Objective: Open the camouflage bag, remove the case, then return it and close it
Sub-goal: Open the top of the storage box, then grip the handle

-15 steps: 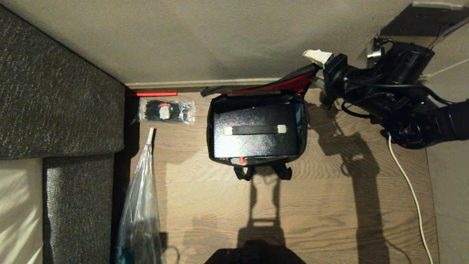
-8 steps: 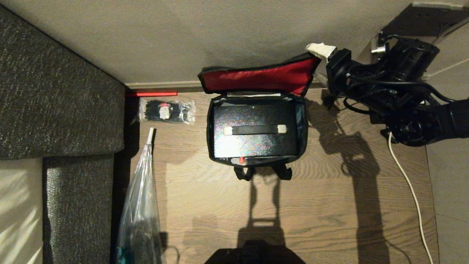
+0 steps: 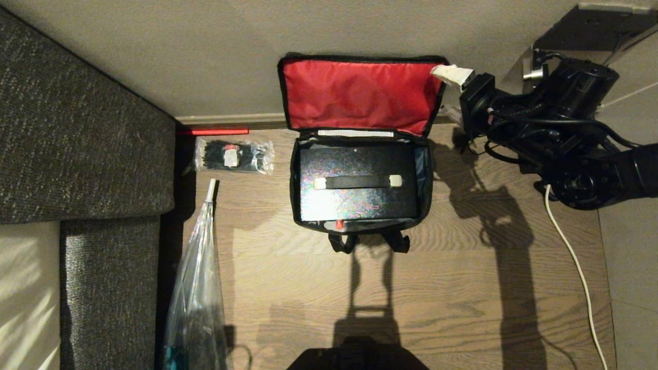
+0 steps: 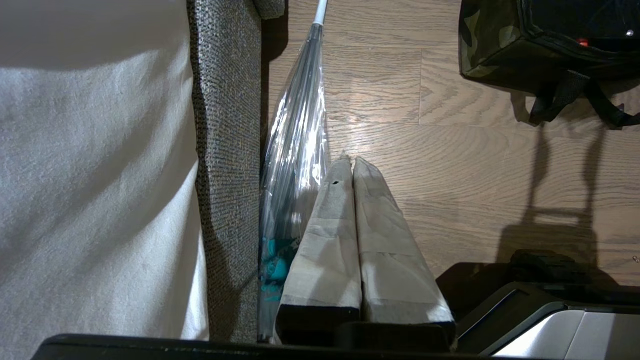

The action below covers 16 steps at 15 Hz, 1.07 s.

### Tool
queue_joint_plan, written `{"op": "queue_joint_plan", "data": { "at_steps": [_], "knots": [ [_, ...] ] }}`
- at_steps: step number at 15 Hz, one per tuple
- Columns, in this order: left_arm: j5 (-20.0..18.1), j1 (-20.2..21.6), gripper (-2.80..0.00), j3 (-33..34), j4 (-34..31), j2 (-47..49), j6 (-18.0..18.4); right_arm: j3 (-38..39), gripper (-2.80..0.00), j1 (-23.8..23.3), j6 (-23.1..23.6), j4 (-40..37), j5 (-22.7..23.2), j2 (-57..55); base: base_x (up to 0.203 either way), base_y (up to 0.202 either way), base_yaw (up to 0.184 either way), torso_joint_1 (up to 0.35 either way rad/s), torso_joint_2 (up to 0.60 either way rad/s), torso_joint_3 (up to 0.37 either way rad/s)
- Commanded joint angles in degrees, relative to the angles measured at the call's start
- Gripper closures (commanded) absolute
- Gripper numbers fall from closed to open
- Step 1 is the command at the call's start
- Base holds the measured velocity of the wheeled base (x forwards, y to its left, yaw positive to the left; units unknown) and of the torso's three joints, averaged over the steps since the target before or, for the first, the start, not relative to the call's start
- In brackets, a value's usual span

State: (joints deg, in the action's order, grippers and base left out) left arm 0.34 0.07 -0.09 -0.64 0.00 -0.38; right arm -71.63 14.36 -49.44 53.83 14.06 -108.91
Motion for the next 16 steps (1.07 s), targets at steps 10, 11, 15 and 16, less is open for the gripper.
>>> {"op": "queue_joint_plan", "data": {
  "at_steps": [10,11,15,16],
  "knots": [
    [0.0,0.0,0.00,0.0,-0.1,-0.1,0.0,25.8,0.00,0.0,3.4,-2.0,9.0,18.7,0.000,0.000,0.000,0.000,0.00,0.000],
    [0.0,0.0,0.00,0.0,0.0,-0.1,0.0,30.6,0.00,0.0,4.3,-2.6,9.6,22.8,0.000,0.000,0.000,0.000,0.00,0.000],
    [0.0,0.0,0.00,0.0,0.0,-0.1,0.0,51.9,0.00,-0.1,20.6,-8.3,10.2,40.7,0.000,0.000,0.000,0.000,0.00,0.000],
    [0.0,0.0,0.00,0.0,0.0,-0.1,-0.1,54.0,0.00,-0.5,24.9,-13.4,10.2,47.2,0.000,0.000,0.000,0.000,0.00,0.000]
  ]
}}
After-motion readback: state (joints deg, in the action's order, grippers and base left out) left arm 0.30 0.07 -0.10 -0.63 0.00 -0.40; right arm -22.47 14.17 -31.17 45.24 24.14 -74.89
